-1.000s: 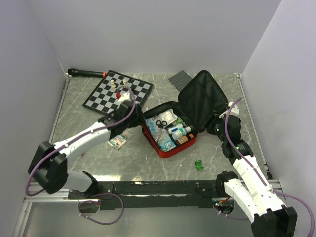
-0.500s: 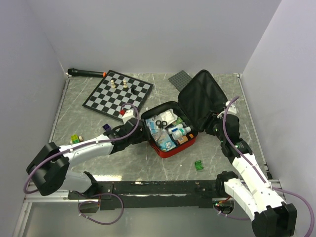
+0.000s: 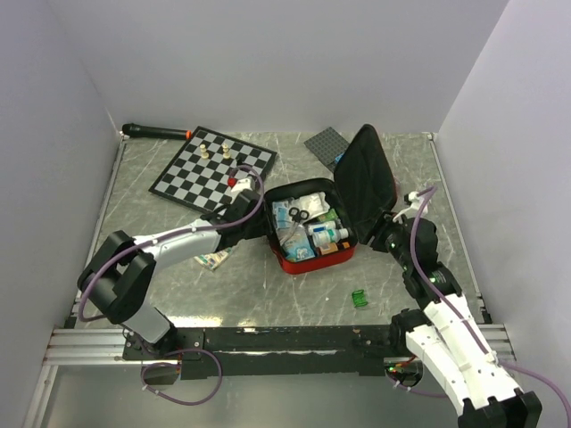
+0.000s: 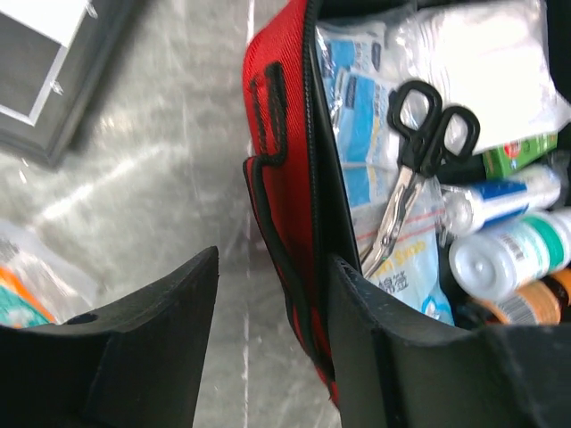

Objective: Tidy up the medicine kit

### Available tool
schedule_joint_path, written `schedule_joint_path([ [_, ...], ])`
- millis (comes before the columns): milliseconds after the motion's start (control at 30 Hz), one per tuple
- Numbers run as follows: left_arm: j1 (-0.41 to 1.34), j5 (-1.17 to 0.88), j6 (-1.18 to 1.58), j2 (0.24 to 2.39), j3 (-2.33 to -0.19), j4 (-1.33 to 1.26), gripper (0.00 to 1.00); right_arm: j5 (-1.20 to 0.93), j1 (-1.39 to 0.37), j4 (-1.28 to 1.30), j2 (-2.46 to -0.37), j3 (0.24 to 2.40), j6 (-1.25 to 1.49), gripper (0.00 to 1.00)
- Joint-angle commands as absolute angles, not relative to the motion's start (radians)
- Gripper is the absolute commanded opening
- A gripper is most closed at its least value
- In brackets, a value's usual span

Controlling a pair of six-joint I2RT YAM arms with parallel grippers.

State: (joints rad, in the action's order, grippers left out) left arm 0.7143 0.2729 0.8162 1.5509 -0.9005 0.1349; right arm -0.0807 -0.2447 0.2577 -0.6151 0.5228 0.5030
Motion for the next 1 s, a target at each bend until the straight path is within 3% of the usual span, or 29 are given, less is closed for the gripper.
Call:
schedule_joint_path([
  [0,0.634,0.281,0.739,1.574,-0.945,0.14,0.53,-0.094,-0.259,0.273,-0.572,0.492,0.515,0.63],
  [267,0.551,0.265,0.675,1.623,-1.054,0.181,0.49,-0.083,-0.258,0.279,-0.568,0.483,0.517,0.65],
  [567,0.534,0.285,0.683,1.51,-1.011,0.218,0.59,-0.014,-0.256,0.221,-0.632,0.5,0.554,0.88],
  [767,0.531,0.31,0.79,1.37,-0.901,0.276,0.66,-0.008,-0.255,0.153,-0.725,0.569,0.549,0.9],
  [967,0.52,0.374,0.934,1.183,-0.744,0.362,0.72,-0.012,-0.256,0.106,-0.68,0.572,0.543,0.89],
])
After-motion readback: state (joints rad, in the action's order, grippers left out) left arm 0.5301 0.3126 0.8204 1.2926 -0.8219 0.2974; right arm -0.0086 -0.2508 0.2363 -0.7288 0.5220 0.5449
